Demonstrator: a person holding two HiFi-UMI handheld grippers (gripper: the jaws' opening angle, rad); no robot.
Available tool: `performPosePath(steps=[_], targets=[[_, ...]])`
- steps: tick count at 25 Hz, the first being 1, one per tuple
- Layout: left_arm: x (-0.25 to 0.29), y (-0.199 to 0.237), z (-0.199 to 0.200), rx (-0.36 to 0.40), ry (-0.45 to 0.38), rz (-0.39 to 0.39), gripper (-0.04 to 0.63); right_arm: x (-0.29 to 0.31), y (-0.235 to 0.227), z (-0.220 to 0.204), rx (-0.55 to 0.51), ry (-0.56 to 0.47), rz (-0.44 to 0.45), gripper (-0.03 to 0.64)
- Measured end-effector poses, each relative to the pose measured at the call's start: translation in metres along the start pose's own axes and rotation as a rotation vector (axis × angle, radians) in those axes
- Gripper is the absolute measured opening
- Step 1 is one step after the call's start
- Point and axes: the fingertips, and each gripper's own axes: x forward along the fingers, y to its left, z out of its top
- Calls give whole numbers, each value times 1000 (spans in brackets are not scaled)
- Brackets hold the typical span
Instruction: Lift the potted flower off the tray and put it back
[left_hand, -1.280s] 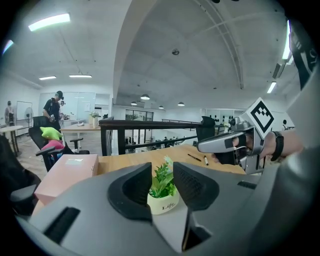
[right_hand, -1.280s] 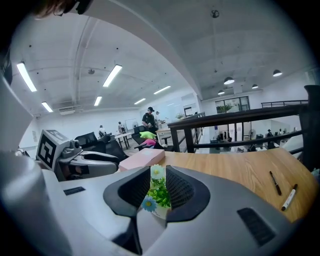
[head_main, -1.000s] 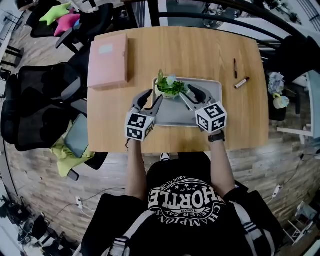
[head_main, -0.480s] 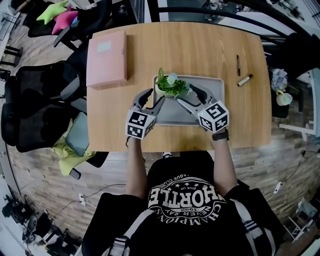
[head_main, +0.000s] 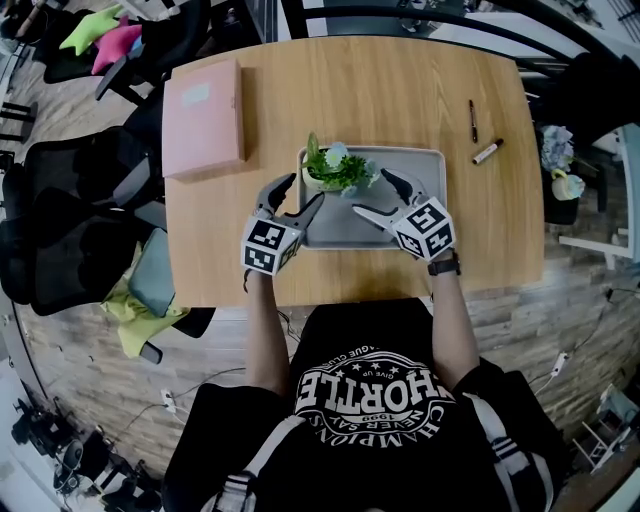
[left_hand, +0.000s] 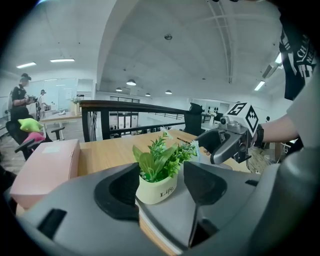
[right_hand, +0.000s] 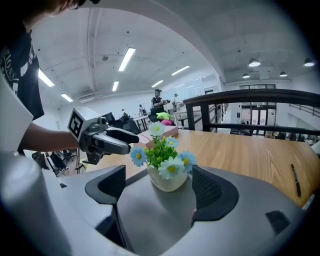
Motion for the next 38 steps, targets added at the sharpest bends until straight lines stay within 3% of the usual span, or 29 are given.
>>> performPosePath(steps=[15, 24, 38], targets=[[22, 7, -27, 96, 36, -58, 334, 45, -29, -31, -90, 36, -36, 431], [35, 13, -42, 139, 74, -82, 351, 62, -29, -34, -116, 19, 20, 422], [51, 20, -56, 144, 122, -125, 351, 80, -35, -37, -83, 25, 75, 423]])
